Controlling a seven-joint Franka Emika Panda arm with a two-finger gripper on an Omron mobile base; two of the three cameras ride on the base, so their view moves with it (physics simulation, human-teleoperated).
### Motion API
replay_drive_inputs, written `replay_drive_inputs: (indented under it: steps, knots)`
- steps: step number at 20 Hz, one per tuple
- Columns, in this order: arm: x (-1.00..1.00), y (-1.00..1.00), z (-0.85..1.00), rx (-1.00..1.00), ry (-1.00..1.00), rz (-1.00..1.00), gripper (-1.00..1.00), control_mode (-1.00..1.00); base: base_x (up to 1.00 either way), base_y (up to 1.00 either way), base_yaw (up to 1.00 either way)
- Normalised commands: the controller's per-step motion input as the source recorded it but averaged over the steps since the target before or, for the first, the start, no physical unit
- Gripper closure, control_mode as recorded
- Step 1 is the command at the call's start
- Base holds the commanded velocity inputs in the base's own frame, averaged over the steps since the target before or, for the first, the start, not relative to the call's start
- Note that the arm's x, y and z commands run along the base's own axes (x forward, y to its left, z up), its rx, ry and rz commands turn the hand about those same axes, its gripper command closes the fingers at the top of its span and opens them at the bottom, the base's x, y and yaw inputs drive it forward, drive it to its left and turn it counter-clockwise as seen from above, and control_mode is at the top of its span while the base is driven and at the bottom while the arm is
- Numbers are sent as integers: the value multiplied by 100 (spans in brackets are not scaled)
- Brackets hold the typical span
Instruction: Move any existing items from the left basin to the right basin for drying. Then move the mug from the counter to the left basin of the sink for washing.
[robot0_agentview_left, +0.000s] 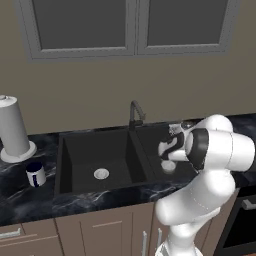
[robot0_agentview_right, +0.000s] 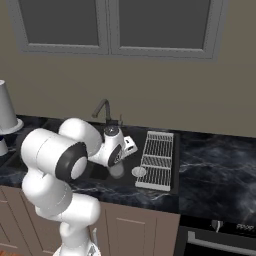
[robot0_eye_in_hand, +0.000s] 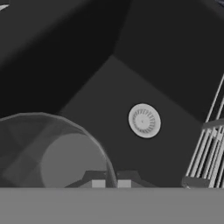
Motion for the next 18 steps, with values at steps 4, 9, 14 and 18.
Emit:
replay_drive_inputs:
  steps: [4,9,14,18]
  knots:
    - [14,0,-12,-5,0,8,100,-100,0,0,0]
    - [4,0,-11,-3,0,9,100,-100,0,0,0]
    - [6,0,-13,-1,0,9,100,-100,0,0,0]
    - [23,0,-26,0,0,6,100,-100,0,0,0]
